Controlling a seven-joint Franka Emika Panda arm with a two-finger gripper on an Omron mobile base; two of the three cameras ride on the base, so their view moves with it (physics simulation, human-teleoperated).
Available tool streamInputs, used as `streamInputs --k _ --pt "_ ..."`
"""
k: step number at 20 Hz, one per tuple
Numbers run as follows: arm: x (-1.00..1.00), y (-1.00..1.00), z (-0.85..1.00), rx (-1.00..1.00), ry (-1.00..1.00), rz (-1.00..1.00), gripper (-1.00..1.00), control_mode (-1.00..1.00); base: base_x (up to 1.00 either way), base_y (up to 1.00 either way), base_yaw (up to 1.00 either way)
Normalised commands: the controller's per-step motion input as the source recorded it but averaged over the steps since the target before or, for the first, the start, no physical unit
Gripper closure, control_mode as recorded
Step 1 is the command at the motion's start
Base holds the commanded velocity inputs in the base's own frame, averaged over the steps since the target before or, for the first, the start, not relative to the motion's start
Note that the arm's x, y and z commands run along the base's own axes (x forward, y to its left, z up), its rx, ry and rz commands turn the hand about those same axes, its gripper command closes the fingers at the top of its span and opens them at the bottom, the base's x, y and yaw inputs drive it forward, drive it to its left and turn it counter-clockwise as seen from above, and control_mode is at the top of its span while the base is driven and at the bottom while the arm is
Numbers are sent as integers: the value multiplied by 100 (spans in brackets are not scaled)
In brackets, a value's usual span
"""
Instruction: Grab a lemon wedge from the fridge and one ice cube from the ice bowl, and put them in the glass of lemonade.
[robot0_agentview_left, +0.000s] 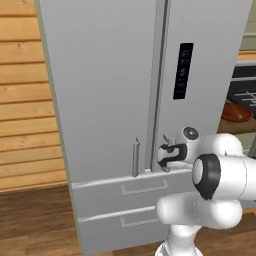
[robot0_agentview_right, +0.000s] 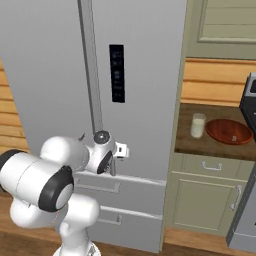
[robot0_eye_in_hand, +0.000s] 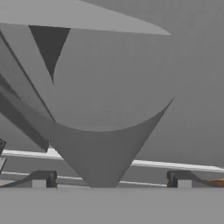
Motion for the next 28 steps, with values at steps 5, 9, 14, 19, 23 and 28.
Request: streamInputs --k 5,9,14,19,23,28 --pt "36 0 -14 0 3 0 -100 -100 0 0 0" --pt "22 0 -11 0 1 0 -100 -100 0 0 0" --pt "9 0 -1 0 6 0 100 -100 0 0 0" --pt "5 0 -5 0 2 0 100 -100 0 0 0" --pt "0 0 -8 0 0 0 100 -100 0 0 0" --pt "3 -29 -3 0 0 -1 100 -100 0 0 0"
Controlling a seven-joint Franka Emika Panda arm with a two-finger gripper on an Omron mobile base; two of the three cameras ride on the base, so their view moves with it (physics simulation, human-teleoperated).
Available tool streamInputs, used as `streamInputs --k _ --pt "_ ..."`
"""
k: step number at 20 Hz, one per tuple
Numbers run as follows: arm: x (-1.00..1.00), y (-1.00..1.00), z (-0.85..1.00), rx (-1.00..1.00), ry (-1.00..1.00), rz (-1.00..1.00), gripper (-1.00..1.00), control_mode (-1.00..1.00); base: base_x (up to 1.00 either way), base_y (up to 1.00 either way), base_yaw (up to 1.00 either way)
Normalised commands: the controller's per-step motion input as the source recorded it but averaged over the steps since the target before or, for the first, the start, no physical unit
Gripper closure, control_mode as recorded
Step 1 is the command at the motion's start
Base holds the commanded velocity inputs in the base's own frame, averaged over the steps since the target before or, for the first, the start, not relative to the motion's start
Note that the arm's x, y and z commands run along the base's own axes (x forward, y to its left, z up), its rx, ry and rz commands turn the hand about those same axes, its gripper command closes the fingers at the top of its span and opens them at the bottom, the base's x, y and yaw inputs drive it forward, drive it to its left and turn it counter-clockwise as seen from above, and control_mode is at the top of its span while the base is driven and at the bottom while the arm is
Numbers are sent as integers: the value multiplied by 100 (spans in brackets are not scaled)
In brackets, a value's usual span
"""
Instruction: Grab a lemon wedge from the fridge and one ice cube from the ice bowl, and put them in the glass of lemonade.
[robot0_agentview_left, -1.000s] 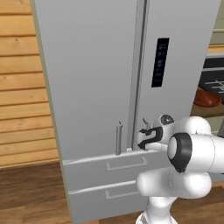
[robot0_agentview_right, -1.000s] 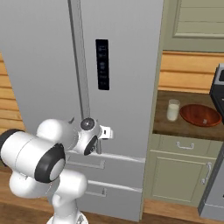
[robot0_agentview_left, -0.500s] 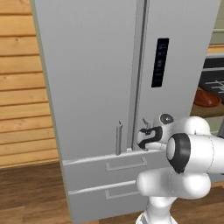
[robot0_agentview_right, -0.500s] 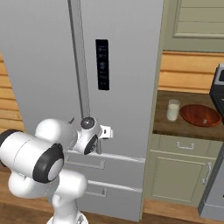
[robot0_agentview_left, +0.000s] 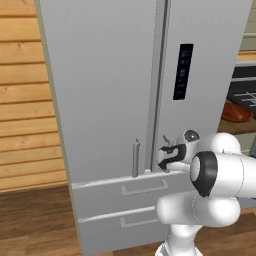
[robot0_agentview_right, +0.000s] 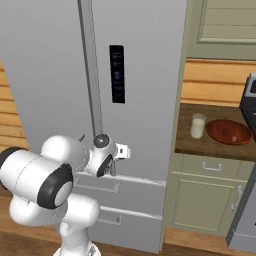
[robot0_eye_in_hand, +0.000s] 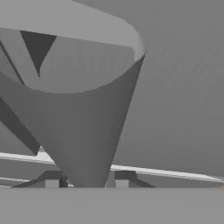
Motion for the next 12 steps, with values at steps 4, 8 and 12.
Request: streamInputs --k 4,8,12 --pt "-13 -78 0 2 -2 -7 100 -100 0 0 0" --pt "-31 -87 0 7 -2 -12 100 -100 0 0 0" --pt "-66 -92 14 13 -1 -13 100 -100 0 0 0"
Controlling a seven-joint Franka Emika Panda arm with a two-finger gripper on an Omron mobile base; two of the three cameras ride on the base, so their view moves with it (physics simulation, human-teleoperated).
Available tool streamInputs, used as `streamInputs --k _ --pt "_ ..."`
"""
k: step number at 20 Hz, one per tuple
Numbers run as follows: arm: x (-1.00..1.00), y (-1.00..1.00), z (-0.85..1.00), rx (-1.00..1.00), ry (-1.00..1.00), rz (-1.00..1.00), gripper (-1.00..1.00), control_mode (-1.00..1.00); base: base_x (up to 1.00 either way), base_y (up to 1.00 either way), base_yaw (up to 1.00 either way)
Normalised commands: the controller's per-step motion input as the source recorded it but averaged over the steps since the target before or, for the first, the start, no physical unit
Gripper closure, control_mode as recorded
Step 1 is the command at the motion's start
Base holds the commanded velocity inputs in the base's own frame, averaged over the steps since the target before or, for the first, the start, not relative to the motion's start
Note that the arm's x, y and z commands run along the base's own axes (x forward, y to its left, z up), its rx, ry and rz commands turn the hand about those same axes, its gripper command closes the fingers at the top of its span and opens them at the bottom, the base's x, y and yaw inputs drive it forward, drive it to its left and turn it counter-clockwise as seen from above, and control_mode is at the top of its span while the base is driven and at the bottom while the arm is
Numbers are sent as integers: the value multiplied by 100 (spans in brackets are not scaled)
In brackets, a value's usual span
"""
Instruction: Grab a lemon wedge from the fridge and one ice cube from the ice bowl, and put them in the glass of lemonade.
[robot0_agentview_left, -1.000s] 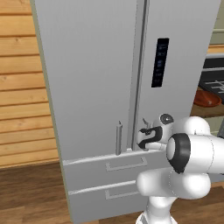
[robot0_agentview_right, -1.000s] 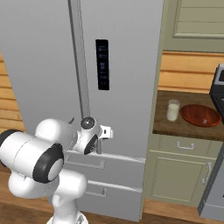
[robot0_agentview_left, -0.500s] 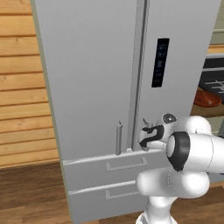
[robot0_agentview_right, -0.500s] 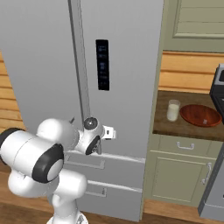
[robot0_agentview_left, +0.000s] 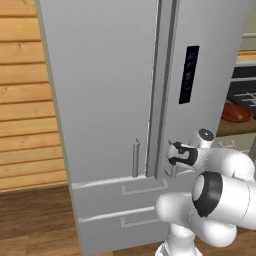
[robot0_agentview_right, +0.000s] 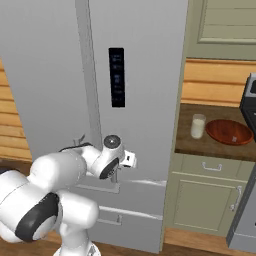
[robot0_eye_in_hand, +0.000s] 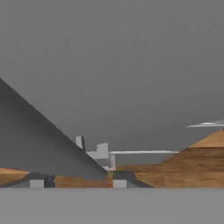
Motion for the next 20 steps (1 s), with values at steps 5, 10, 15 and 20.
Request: streamInputs --k 5,10,15,20 --pt "-80 -100 11 15 -1 -13 100 -100 0 0 0" --pt "-87 -92 0 12 -9 -16 100 -100 0 0 0" --pt "-76 -57 11 8 -4 -16 -100 -100 0 0 0" --pt "-80 -8 93 2 -3 0 -100 -100 0 0 0"
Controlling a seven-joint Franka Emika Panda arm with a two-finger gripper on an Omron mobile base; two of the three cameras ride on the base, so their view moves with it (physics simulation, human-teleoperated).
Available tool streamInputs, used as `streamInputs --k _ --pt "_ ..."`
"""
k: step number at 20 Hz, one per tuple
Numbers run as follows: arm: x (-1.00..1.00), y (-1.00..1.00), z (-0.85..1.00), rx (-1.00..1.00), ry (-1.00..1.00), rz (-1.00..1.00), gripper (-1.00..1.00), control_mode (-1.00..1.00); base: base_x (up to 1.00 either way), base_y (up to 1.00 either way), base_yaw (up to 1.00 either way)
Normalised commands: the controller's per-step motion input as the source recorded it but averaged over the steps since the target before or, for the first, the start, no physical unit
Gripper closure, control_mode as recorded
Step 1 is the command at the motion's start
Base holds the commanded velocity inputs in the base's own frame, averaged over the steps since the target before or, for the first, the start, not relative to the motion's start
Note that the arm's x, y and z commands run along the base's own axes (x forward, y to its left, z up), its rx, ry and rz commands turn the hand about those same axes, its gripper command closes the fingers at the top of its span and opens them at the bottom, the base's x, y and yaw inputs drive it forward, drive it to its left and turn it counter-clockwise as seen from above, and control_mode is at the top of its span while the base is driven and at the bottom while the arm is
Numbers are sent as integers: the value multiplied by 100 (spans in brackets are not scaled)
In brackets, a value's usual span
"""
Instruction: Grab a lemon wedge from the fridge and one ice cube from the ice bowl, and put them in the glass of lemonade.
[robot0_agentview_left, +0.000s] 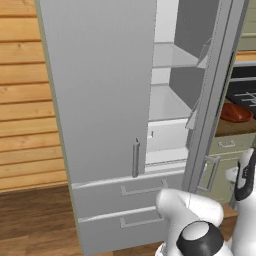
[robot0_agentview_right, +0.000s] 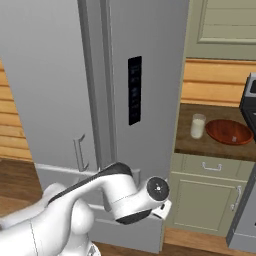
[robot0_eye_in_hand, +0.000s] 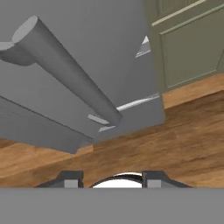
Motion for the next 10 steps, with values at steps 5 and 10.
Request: streamInputs --k 5,10 --pt "-72 9 100 0 -4 2 -100 -100 0 0 0" --pt "-13 88 100 -7 0 -2 -100 -100 0 0 0"
